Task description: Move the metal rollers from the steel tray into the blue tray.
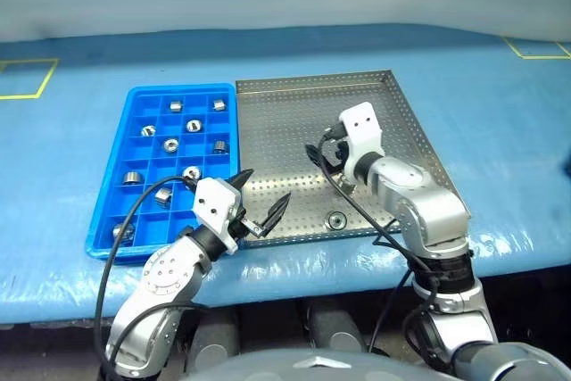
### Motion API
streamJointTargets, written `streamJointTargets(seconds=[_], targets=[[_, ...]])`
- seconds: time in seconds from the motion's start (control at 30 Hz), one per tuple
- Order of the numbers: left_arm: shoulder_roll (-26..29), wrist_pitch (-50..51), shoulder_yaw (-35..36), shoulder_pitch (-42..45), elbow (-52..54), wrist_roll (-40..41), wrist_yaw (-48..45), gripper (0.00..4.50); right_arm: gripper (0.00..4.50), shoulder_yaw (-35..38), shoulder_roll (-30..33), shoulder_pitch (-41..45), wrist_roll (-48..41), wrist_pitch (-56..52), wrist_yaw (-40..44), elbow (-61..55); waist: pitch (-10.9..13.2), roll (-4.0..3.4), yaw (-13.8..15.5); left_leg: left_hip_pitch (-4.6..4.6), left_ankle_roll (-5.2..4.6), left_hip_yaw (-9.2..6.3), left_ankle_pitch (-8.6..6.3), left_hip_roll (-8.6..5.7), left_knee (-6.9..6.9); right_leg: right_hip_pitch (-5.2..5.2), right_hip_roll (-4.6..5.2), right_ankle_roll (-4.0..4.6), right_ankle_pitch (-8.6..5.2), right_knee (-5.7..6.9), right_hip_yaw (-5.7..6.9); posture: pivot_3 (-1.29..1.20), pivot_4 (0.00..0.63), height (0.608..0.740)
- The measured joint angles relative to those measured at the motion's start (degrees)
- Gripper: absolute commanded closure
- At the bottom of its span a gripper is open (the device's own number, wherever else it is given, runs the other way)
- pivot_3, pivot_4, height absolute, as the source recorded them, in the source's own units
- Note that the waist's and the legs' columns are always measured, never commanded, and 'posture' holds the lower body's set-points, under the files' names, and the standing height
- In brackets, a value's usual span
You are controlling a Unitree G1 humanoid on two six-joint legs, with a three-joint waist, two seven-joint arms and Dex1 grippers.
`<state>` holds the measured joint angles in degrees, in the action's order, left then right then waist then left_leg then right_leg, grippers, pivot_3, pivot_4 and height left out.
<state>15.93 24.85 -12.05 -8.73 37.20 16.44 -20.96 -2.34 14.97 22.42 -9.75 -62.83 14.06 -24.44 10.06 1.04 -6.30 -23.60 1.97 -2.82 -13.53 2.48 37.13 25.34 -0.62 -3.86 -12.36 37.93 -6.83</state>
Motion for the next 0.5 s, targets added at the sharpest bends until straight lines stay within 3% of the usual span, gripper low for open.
streamJointTargets(seconds=[0.23,0.5], targets=[[-0.2,-0.2,-0.5,1.2,-1.4,0.4,-1.8,0.0,0.02,4.1,-2.6,-5.7,-2.6,-8.3,-1.6,-6.4,0.0,0.0,-2.6,0.01,-0.01,0.04,0.01,-0.04,0.14,-0.09,0.0,-0.05,0.03,0.0,-0.11,-0.16,0.15,0.74],[-0.2,-0.3,-0.5,1.3,-1.5,0.5,-2.6,0.0,0.02,4.2,-5.6,-9.9,-2.8,-8.4,-4.0,-3.5,0.0,-0.01,-4.0,0.01,-0.01,0.05,0.01,-0.06,0.17,-0.11,0.01,-0.06,0.04,-0.01,-0.15,-0.13,0.15,0.74]])
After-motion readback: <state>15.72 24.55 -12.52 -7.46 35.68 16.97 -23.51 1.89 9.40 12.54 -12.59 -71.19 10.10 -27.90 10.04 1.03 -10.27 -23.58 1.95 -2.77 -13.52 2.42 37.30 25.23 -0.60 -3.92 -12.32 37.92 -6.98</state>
